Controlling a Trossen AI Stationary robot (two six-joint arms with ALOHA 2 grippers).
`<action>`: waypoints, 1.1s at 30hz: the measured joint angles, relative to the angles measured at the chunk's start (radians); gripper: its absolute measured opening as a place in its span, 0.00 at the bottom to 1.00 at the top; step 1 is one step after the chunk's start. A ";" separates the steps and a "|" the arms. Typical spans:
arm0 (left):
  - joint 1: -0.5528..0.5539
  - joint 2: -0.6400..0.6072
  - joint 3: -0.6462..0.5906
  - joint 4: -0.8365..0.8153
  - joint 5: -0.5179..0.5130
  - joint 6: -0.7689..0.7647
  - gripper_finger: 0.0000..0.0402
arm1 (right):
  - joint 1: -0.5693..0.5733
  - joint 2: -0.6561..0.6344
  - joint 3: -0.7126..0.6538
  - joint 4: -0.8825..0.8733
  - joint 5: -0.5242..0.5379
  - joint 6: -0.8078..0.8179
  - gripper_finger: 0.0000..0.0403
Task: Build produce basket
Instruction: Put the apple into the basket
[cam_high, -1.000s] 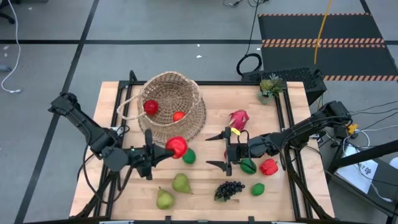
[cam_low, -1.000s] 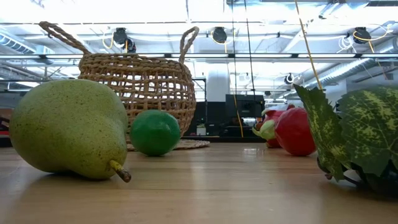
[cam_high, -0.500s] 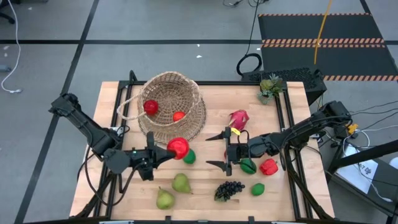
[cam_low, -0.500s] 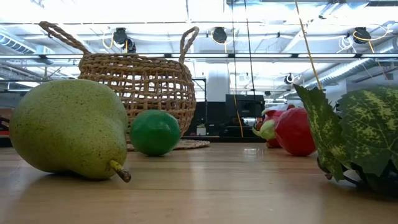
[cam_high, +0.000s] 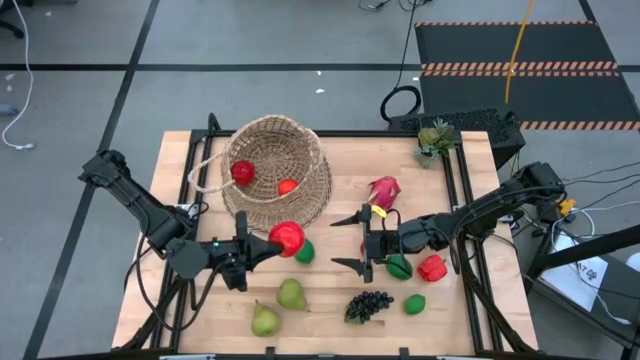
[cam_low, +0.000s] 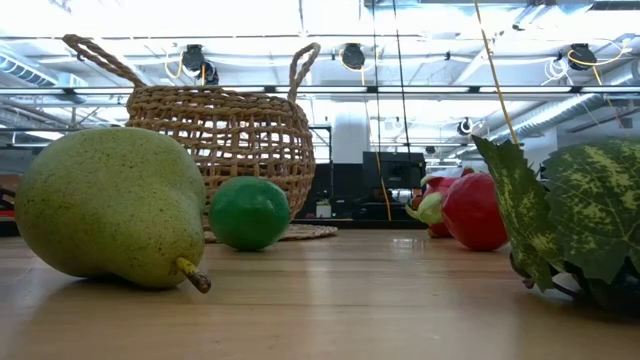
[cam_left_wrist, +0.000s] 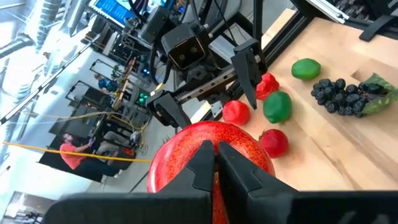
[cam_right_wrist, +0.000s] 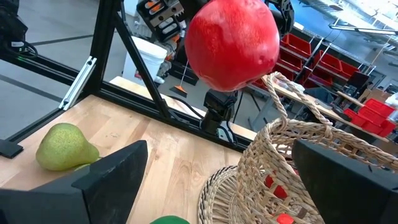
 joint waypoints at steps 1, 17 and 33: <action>0.000 0.000 0.000 0.002 0.000 0.000 0.03 | 0.000 0.000 0.000 0.000 0.000 0.000 0.97; 0.001 -0.001 0.000 0.102 0.000 -0.144 0.01 | 0.000 0.000 0.000 0.001 0.000 -0.018 0.97; 0.055 -0.011 0.000 0.239 0.001 -0.523 0.02 | 0.007 0.000 0.000 0.015 0.076 -0.043 0.97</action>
